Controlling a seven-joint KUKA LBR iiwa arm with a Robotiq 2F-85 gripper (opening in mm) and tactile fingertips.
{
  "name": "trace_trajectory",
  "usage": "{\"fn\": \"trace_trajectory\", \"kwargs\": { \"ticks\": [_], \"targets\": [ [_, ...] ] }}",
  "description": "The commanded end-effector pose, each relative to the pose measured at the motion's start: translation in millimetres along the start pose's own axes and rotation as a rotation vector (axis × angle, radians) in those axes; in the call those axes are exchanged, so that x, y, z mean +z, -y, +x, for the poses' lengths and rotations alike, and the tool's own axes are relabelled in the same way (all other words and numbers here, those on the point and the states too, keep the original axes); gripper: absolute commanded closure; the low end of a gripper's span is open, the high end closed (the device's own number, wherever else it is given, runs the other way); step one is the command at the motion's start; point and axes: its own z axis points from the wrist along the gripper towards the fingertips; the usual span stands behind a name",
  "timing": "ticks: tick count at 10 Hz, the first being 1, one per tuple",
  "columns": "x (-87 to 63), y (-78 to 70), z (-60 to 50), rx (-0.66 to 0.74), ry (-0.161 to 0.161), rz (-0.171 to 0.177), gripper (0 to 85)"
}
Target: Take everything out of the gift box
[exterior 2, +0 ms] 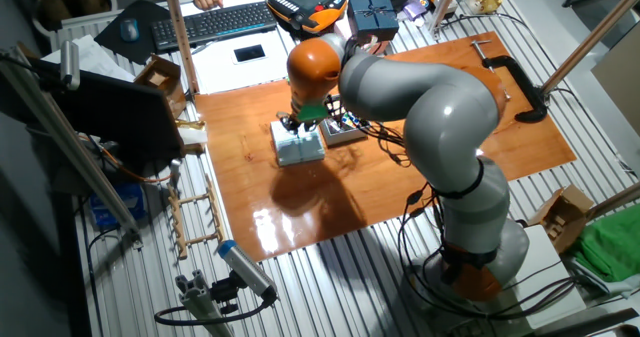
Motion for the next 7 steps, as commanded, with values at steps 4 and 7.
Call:
{"fn": "trace_trajectory", "kwargs": {
  "ticks": [4, 7],
  "targets": [
    [-17.1, 33.0, -20.1, -0.012, 0.000, 0.022, 50.7],
    [-17.9, 62.1, -29.6, -0.010, -0.006, 0.018, 50.7]
  ]
}}
